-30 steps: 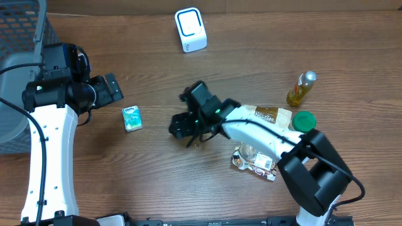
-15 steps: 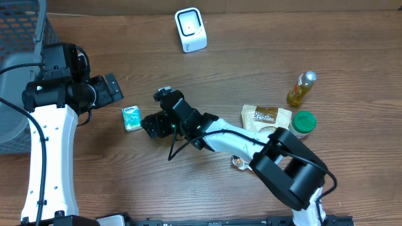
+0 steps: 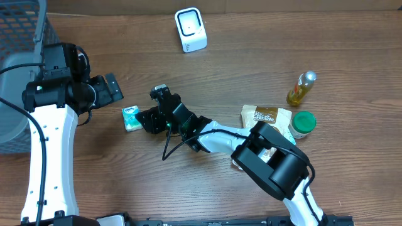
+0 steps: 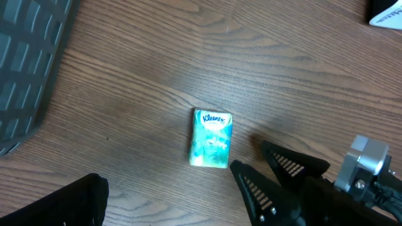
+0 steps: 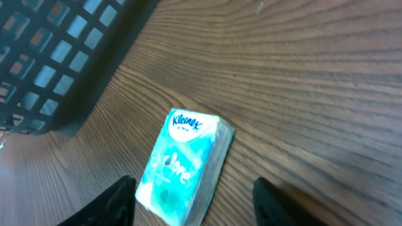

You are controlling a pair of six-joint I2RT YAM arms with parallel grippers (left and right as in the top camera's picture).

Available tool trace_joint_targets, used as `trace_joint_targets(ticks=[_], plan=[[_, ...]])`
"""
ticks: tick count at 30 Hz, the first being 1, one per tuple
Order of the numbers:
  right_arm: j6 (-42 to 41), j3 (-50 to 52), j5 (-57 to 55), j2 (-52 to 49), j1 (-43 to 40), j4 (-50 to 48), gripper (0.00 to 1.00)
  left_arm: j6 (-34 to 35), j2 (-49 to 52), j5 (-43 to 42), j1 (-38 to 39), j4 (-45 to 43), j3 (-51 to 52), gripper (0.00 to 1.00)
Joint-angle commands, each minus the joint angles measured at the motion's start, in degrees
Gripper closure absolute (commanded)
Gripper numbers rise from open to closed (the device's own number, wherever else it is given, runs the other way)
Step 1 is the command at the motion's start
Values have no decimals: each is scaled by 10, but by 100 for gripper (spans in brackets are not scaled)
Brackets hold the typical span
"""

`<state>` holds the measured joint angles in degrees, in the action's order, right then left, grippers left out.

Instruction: Scan the item barcode

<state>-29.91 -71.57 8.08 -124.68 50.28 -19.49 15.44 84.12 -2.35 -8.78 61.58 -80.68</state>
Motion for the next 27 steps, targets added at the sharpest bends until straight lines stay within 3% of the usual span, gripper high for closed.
trace_joint_targets(ticks=[1, 12, 19, 27], plan=[[-4, 1, -5, -19, 3, -29, 46, 4, -5, -5, -2, -1, -8, 1], [-18, 1, -7, -38, 32, -54, 48, 4, -5, -5, -2, -1, -8, 0], [-18, 1, -83, -38, 51, -46, 49, 4, -5, -5, -2, -1, -8, 0], [-18, 1, -85, -38, 51, -46, 44, 4, -5, -5, -2, -1, -8, 0]])
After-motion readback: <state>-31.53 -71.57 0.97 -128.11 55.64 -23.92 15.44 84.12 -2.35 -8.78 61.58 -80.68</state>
